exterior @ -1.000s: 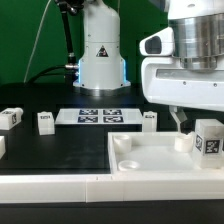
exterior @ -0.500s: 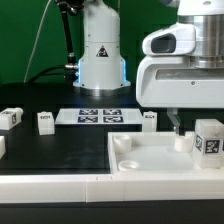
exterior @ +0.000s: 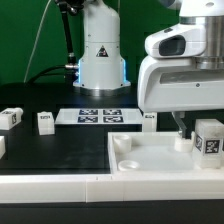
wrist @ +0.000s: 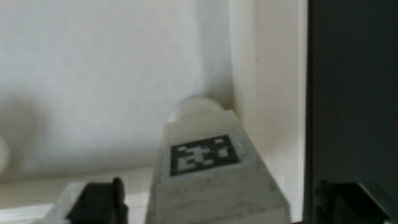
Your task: Assemble one leg
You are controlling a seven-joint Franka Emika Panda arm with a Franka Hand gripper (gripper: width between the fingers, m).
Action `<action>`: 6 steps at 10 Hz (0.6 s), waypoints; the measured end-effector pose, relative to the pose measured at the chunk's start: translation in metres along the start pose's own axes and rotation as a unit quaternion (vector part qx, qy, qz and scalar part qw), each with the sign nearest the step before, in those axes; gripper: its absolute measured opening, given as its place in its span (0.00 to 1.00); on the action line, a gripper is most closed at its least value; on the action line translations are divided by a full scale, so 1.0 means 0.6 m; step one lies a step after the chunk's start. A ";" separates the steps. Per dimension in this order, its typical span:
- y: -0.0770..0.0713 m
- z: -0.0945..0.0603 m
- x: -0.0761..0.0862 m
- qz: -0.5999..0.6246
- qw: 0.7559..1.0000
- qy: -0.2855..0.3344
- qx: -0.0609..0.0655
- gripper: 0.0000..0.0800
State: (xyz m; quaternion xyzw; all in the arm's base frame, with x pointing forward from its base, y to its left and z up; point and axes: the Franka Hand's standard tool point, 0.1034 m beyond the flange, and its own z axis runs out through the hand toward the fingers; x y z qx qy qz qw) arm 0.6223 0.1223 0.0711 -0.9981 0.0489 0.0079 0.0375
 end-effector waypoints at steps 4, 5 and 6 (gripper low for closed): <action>0.002 0.001 0.000 0.108 0.994 0.006 0.005 0.36; 0.001 0.002 -0.003 0.165 0.986 0.014 0.006 0.36; 0.000 0.002 -0.007 0.215 0.976 0.027 0.009 0.36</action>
Offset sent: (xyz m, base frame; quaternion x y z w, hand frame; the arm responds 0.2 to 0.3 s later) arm -0.0054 -0.0012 -0.0030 0.0170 0.0235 0.2721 0.9618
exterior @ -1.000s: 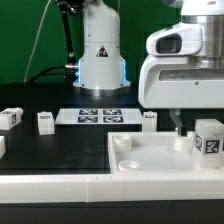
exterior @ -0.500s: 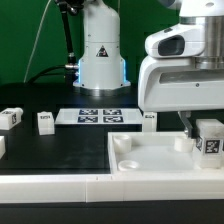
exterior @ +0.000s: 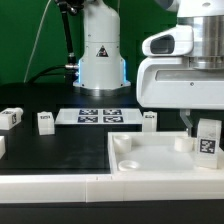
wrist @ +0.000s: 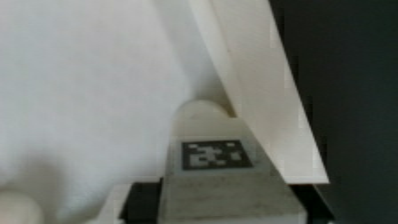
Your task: Assemble one leg
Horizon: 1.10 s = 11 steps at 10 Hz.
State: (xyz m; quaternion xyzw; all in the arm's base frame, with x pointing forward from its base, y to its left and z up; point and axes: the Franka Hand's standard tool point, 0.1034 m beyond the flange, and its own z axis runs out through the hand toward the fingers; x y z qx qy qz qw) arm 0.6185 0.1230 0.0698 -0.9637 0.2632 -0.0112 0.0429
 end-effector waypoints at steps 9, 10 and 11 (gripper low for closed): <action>-0.008 0.001 -0.007 0.522 0.852 0.006 0.051 0.36; -0.007 0.002 -0.005 0.549 0.834 -0.002 0.056 0.36; -0.006 0.002 -0.004 0.562 0.825 -0.008 0.059 0.36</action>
Offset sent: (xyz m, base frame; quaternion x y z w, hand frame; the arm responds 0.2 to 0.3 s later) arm -0.0059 0.0024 -0.0069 0.0432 0.0240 0.2512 0.9667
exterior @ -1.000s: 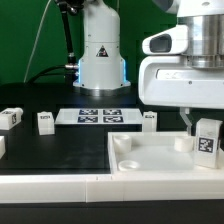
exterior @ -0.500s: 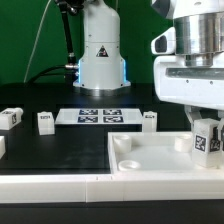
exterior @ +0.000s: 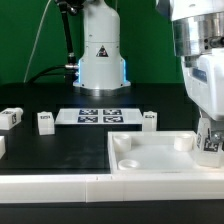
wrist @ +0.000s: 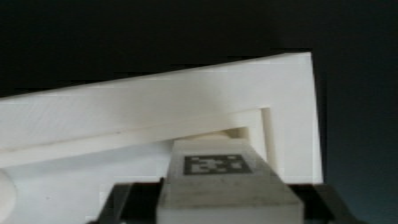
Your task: Assemble one leg
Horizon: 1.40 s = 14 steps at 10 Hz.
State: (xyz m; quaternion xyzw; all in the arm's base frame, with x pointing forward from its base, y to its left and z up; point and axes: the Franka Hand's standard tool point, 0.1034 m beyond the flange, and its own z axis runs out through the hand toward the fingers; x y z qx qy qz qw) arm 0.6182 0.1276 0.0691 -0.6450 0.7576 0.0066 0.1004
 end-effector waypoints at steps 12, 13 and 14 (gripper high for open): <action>-0.005 -0.002 0.007 -0.460 0.888 0.003 -0.020 0.81; -0.005 -0.003 0.007 -0.523 0.852 0.008 -0.029 0.81; -0.006 -0.004 0.006 -0.571 0.820 0.011 -0.037 0.81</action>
Offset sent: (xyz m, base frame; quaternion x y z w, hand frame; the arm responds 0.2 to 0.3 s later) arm 0.0031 -0.0016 -0.0008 -0.0215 -0.0203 -0.0680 0.9972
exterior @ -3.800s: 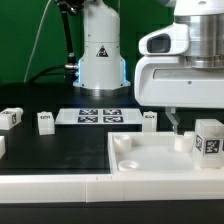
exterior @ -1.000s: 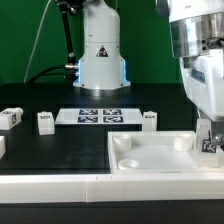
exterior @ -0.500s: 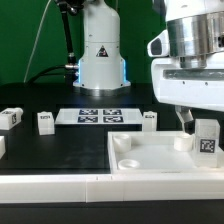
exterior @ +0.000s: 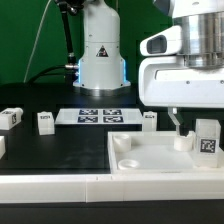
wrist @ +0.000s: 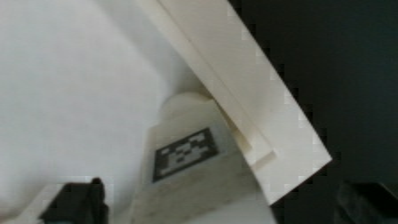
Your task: Assemble one leg
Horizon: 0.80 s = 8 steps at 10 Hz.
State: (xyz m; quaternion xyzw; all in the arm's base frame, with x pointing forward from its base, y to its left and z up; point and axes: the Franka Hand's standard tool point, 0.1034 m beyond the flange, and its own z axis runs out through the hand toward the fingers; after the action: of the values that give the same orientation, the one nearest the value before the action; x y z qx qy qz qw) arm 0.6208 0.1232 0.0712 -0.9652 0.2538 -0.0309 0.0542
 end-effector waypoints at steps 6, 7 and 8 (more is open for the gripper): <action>0.002 0.004 -0.003 -0.139 0.990 -0.005 -0.016 0.68; 0.002 0.004 -0.003 -0.139 0.990 -0.005 -0.016 0.51; 0.003 0.004 -0.003 -0.139 0.990 -0.005 -0.016 0.51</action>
Offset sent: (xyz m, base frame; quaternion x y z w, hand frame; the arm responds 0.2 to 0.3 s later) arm 0.0000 0.0000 0.0000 0.0000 0.0000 -0.1593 0.9872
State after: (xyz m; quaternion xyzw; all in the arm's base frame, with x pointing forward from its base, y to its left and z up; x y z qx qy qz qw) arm 0.6189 0.1229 0.0684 -0.9921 0.1171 -0.0292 0.0347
